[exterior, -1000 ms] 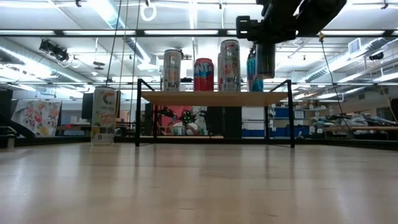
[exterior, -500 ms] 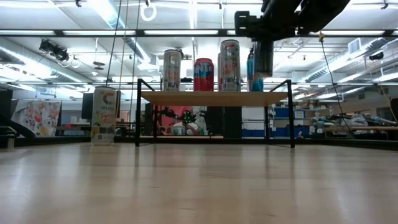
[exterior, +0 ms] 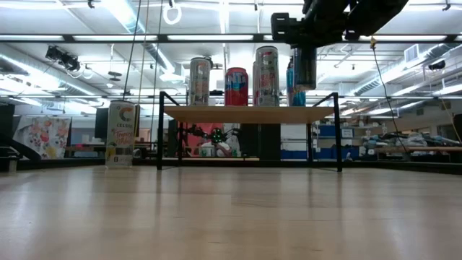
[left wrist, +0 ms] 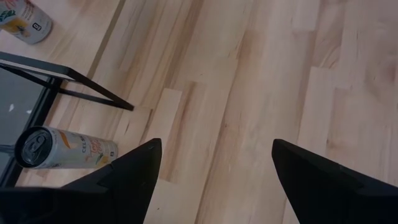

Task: Place canned beverage on shelf
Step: Put the blue soda can on the shelf aligned with the other blue soda can

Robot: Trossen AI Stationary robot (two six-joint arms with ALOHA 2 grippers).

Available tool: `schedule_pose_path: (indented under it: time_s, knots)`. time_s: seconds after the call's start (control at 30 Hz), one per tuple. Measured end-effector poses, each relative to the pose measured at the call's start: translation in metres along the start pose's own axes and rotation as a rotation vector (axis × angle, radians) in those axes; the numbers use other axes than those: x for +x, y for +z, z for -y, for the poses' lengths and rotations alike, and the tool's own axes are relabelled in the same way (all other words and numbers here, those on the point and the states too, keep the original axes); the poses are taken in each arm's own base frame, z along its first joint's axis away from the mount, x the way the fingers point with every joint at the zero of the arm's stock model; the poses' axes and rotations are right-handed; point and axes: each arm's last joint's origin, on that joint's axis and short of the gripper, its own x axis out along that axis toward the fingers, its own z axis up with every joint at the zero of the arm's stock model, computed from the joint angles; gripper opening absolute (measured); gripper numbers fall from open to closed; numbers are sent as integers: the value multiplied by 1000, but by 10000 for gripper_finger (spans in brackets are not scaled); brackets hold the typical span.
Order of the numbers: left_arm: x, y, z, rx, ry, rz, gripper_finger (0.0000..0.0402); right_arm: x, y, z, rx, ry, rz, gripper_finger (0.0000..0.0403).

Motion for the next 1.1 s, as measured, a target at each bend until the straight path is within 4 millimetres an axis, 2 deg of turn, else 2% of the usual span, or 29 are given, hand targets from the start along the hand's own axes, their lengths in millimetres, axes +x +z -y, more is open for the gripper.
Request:
schedule_pose_path:
  time_s: [0.27, 0.6, 0.9, 1.1]
  knots:
    - [0, 0, 0, -2, -3, 3, 316, 2, -13, -4, 17, -6, 0, 270]
    - [0, 0, 0, -2, -2, 2, 316, 2, -33, 3, 17, -7, 0, 270]
    - [0, 1, 1, -9, -11, 11, 316, 2, -33, 4, 20, -7, 0, 270]
    - [7, 14, 3, 23, -48, 58, 316, 2, -33, 4, 17, -7, 0, 274]
